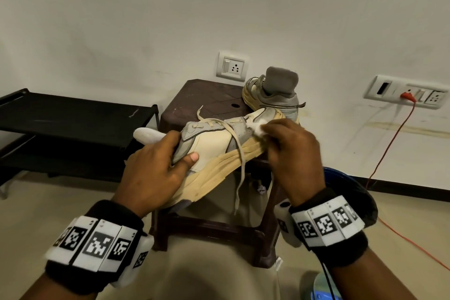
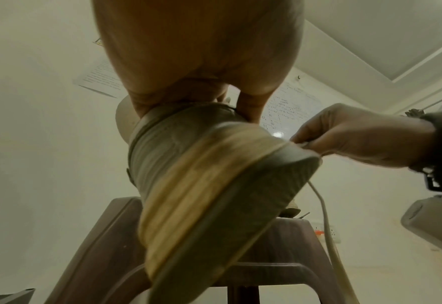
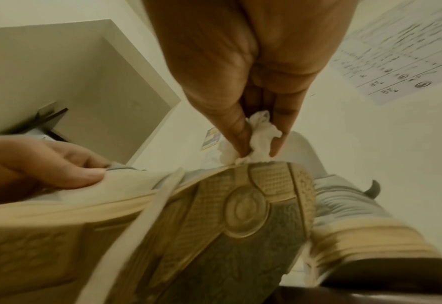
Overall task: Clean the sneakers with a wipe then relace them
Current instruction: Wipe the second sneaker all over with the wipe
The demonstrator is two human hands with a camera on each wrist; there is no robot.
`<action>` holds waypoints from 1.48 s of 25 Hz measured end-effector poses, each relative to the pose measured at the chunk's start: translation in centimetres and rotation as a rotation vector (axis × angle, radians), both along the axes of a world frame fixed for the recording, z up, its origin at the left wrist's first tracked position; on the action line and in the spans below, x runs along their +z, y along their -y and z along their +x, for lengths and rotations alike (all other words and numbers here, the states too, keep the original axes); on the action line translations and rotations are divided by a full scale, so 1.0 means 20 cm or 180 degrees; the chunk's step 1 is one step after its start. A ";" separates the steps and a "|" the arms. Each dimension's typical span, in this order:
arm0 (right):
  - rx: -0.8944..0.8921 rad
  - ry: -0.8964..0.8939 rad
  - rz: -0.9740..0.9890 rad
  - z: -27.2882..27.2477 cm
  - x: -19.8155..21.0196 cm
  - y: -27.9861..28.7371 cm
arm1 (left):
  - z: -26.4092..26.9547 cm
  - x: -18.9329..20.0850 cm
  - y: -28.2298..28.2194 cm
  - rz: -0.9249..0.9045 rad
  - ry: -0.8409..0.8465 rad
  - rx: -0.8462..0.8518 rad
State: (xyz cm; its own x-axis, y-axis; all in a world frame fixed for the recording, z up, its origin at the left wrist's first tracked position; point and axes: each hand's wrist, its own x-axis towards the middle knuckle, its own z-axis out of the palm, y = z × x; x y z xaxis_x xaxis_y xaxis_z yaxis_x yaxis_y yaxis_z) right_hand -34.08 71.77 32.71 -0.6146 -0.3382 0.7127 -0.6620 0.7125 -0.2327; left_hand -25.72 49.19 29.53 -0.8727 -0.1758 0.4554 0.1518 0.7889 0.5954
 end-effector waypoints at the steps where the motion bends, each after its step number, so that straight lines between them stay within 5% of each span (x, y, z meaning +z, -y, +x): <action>1: -0.0127 0.0027 -0.0115 -0.03 0.01 -0.03 | 0.01 0.00 -0.01 -0.0024 -0.0078 0.0002; 4: -0.0303 0.0132 -0.0270 -0.04 0.02 -0.04 | 0.05 -0.02 -0.03 -0.0079 -0.0268 0.0082; 10: 0.0213 0.0295 0.0211 0.10 -0.02 0.03 | 0.05 0.02 -0.06 -0.0134 -0.0456 0.0176; 16: -0.0267 0.0340 -0.0111 0.01 -0.01 -0.04 | 0.06 0.01 -0.08 -0.0469 -0.0600 0.0136; 22: 0.0542 0.0234 0.0283 0.16 -0.09 0.10 | 0.07 0.01 -0.05 -0.0427 -0.0617 0.0182; 30: -0.0384 0.0638 -0.0332 -0.14 -0.02 -0.09 | 0.08 -0.01 0.01 -0.0881 -0.0530 0.0019; 33: -0.0224 0.1145 -0.0112 -0.12 -0.08 -0.04 | 0.08 -0.04 0.01 -0.1073 -0.0447 0.0000; 37: 0.0243 0.1082 0.0267 0.02 -0.13 0.09 | 0.08 -0.05 0.02 -0.1155 -0.0456 0.0166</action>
State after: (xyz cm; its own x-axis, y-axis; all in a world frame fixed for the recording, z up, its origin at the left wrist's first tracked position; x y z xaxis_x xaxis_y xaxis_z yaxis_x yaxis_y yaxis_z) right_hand -33.72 69.90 30.20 -0.7825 -0.4410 0.4395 -0.6087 0.6900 -0.3915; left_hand -24.20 48.73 28.49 -0.7899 -0.0233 0.6128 0.1674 0.9531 0.2522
